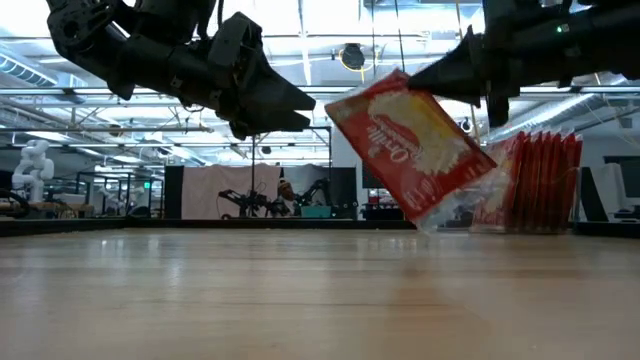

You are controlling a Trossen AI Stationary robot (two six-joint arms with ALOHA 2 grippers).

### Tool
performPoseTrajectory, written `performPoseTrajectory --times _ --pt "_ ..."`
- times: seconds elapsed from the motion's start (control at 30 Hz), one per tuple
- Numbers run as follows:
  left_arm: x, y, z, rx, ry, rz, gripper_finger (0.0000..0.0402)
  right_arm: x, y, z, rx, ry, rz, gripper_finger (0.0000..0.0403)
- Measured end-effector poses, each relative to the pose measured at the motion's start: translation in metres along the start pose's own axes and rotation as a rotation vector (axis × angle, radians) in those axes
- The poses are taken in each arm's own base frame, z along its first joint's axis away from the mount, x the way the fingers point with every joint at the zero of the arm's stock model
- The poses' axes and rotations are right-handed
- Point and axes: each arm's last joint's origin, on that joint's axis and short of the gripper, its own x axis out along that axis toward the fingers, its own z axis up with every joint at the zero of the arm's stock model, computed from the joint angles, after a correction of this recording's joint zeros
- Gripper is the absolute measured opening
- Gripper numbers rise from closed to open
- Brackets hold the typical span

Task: Sort popcorn bags into baskets
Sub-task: Put the red popcorn bag into the transparent bin

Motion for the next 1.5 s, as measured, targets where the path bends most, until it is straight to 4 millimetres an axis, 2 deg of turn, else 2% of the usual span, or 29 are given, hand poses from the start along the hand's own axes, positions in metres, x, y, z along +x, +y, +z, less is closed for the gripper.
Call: performPoseTrajectory --times 0.17,0.3,0.5,0.73,0.93,1.1,1.2,1.4,1.5 --pt "0.001 0.007 0.001 0.003 0.004 -0.029 0.025 0.0 0.001 0.007 -0.04 -0.06 -0.036 0.0" --pt "0.002 0.011 0.001 0.004 0.005 -0.036 0.0271 -0.001 0.001 0.012 -0.053 -0.105 -0.065 0.0" --pt "0.015 0.012 -0.005 0.013 -0.111 -0.047 0.0295 -0.002 0.003 0.022 -0.054 -0.176 -0.062 0.0" --pt "0.03 0.009 -0.015 -0.023 -0.318 -0.089 0.0274 -0.002 0.003 0.026 -0.039 -0.203 -0.055 0.0" --pt "0.046 0.009 -0.015 -0.051 -0.366 -0.097 0.0252 0.008 0.001 0.03 -0.034 -0.217 -0.023 0.0" --pt "0.056 0.008 -0.011 -0.052 -0.373 -0.098 0.021 0.018 0.002 0.034 -0.078 -0.23 -0.028 0.0" --pt "0.056 0.012 -0.01 -0.046 -0.378 -0.083 0.016 0.019 0.001 0.035 -0.088 -0.237 -0.035 0.0" --pt "0.058 0.024 -0.013 -0.049 -0.337 -0.06 0.0033 0.019 0.001 0.036 -0.106 -0.239 -0.041 0.0" --pt "0.059 0.03 -0.014 -0.048 -0.311 -0.085 0.0017 0.019 0.0 0.034 -0.105 -0.23 -0.045 0.0"
